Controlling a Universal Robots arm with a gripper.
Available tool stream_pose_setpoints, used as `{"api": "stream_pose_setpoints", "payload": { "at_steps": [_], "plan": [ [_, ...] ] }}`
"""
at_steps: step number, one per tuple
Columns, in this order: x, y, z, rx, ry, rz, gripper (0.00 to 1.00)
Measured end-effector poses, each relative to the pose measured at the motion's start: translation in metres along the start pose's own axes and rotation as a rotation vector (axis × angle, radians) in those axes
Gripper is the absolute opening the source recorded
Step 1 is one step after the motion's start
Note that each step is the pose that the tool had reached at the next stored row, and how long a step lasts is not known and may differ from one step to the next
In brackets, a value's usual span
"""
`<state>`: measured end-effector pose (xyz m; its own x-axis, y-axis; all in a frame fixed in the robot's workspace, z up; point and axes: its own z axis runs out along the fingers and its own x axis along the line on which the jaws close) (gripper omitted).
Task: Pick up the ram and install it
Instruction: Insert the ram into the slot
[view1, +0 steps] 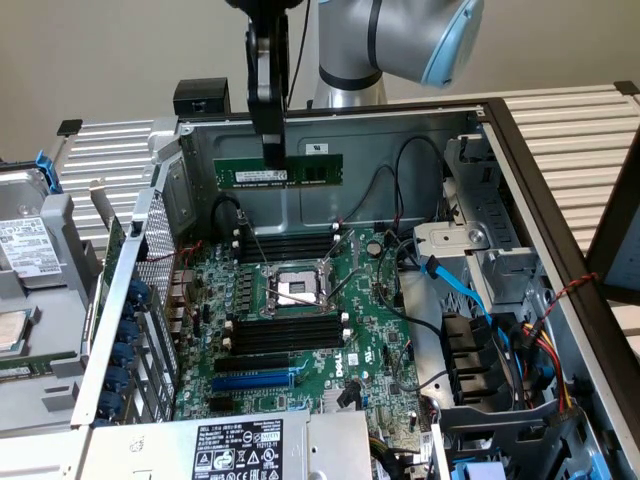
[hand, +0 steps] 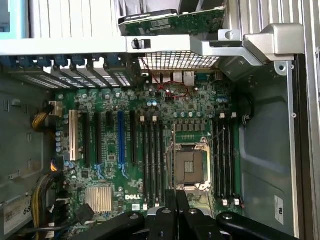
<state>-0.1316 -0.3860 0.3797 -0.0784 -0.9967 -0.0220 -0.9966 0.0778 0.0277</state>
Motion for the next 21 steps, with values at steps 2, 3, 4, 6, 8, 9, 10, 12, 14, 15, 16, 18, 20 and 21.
{"api": "stream_pose_setpoints", "payload": {
  "at_steps": [2, 3, 4, 6, 8, 9, 10, 12, 14, 15, 16, 18, 20, 21],
  "plan": [
    [0.000, -0.0002, 0.0037, 0.0000, 0.0000, 0.000, 0.12],
    [0.000, -0.0003, 0.0055, 0.0001, -0.0001, 0.000, 0.12],
    [0.000, -0.0004, 0.0073, 0.0001, -0.0002, 0.000, 0.12],
    [0.001, -0.0006, 0.0109, 0.0001, -0.0001, 0.000, 0.12],
    [0.002, -0.0010, 0.0145, 0.0001, -0.0001, 0.000, 0.12],
    [0.002, -0.0011, 0.0162, 0.0000, 0.0000, 0.000, 0.12],
    [0.003, -0.0012, 0.0182, 0.0001, -0.0002, 0.000, 0.12],
    [0.005, -0.0016, 0.0216, 0.0000, -0.0001, 0.000, 0.12],
    [0.009, -0.0020, 0.0252, 0.0000, 0.0000, 0.001, 0.12],
    [0.011, -0.0023, 0.0269, 0.0000, 0.0000, 0.001, 0.12],
    [0.013, -0.0025, 0.0288, 0.0001, -0.0001, 0.001, 0.12],
    [0.016, -0.0028, 0.0325, 0.0001, -0.0003, 0.001, 0.12],
    [0.016, -0.0029, 0.0360, 0.0001, -0.0002, 0.001, 0.12],
    [0.016, -0.0030, 0.0379, 0.0001, -0.0002, 0.002, 0.12]
  ]
}}
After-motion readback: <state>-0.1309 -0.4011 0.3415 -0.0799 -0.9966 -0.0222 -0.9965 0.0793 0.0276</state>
